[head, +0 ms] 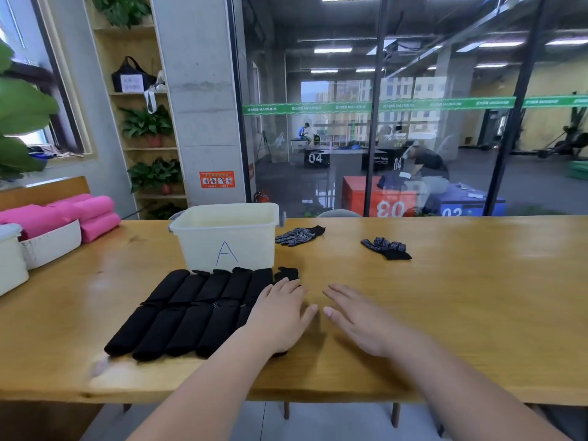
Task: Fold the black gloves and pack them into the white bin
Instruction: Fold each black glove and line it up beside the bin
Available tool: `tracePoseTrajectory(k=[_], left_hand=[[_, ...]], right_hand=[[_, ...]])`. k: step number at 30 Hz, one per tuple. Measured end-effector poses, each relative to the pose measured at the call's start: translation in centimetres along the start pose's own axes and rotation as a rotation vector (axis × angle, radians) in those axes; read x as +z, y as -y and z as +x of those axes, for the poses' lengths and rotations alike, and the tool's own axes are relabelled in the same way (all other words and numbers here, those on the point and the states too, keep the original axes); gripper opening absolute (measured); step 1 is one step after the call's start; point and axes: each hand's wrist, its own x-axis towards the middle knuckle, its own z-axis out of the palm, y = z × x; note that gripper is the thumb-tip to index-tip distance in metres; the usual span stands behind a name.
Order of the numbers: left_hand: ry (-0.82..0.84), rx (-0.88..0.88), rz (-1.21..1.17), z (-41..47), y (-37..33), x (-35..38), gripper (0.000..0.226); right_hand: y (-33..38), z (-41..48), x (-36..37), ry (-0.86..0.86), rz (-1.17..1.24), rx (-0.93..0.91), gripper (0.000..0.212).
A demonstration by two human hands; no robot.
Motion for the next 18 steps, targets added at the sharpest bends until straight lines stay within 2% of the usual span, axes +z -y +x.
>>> tracePoseTrajectory(k=[3, 8, 12, 18], left_hand=[[0.02, 0.035, 0.006, 1.9, -2.0, 0.3, 0.064], [0.052, 0.074, 0.027, 5.0, -4.5, 0.9, 0.064], [0.086, 0.088, 0.063, 8.2, -6.2, 1.5, 0.064], [0.13, 0.052, 0.071, 12.7, -7.0, 3.0, 0.064]], right_hand=[[-2.2, -0.5, -0.6, -0.018, 0.021, 0.05, 0.086], [-6.0, -0.4, -1.9, -0.049, -0.028, 0.142, 0.09], [-9.4, 1.2, -2.4, -0.064, -0.1, 0.203, 0.073], [-13.5, 4.7, -3.2, -0.069, -0.127, 0.275, 0.075]])
